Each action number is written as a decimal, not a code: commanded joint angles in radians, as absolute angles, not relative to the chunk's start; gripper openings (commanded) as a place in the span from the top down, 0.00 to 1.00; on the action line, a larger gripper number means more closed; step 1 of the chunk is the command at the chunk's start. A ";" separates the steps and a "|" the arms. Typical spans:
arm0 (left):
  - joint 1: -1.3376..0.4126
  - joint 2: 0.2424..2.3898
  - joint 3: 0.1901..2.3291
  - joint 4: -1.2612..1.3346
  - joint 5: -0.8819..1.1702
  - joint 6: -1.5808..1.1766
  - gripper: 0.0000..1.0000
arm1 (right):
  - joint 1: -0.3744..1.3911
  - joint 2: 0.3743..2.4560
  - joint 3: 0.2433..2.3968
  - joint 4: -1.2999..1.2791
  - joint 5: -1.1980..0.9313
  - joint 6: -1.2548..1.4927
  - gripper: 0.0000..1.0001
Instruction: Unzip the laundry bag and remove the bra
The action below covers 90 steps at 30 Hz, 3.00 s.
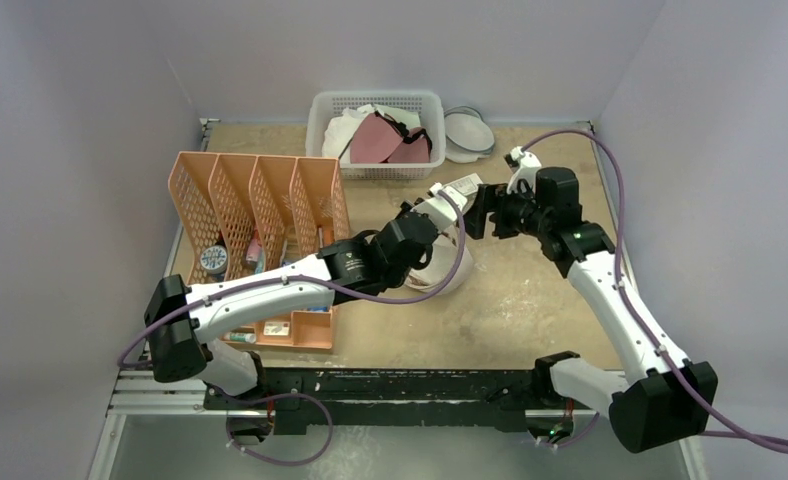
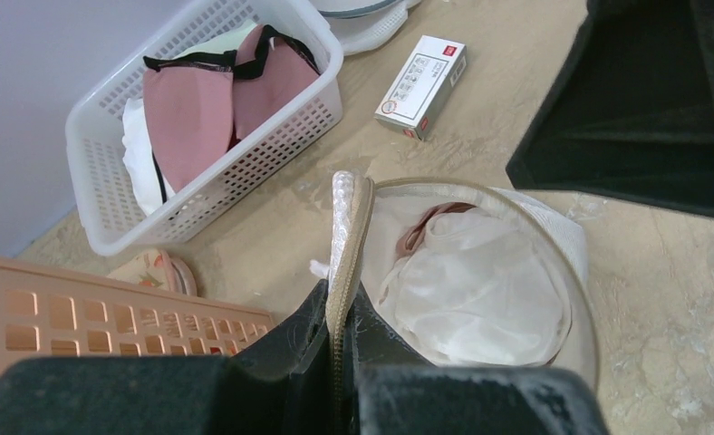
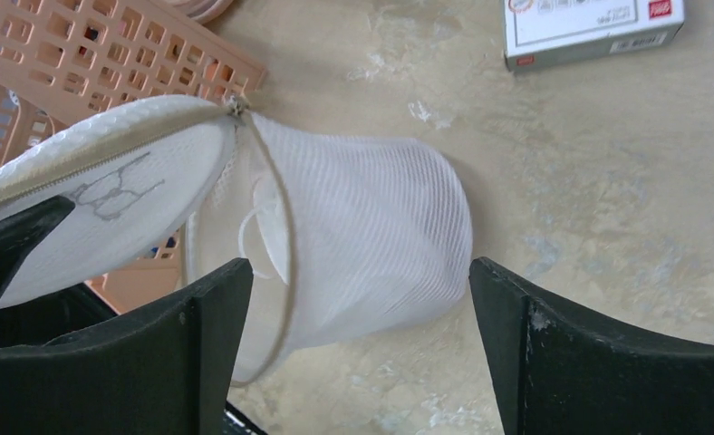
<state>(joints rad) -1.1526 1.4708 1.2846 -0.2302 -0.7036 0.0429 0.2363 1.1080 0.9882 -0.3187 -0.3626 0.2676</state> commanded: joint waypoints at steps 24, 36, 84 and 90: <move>-1.025 1.514 1.400 -0.286 -0.709 -0.144 1.00 | 0.354 1.000 0.691 -0.286 -0.017 0.648 0.58; -0.917 1.635 1.481 -0.404 -0.837 -0.193 0.59 | 0.353 0.905 0.651 -0.138 0.011 0.503 0.85; -1.072 1.864 1.417 -0.160 0.007 -0.419 0.64 | 0.353 0.761 0.599 -0.136 0.003 0.510 0.92; -1.072 1.900 1.413 -0.122 0.004 -0.439 0.50 | 0.353 0.762 0.597 -0.133 -0.007 0.507 0.92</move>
<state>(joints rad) -1.0683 1.8828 1.3727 -0.1925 -0.0185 -0.4095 0.3542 0.7757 0.5976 -0.1806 0.0074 0.5236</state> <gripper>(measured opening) 0.479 0.082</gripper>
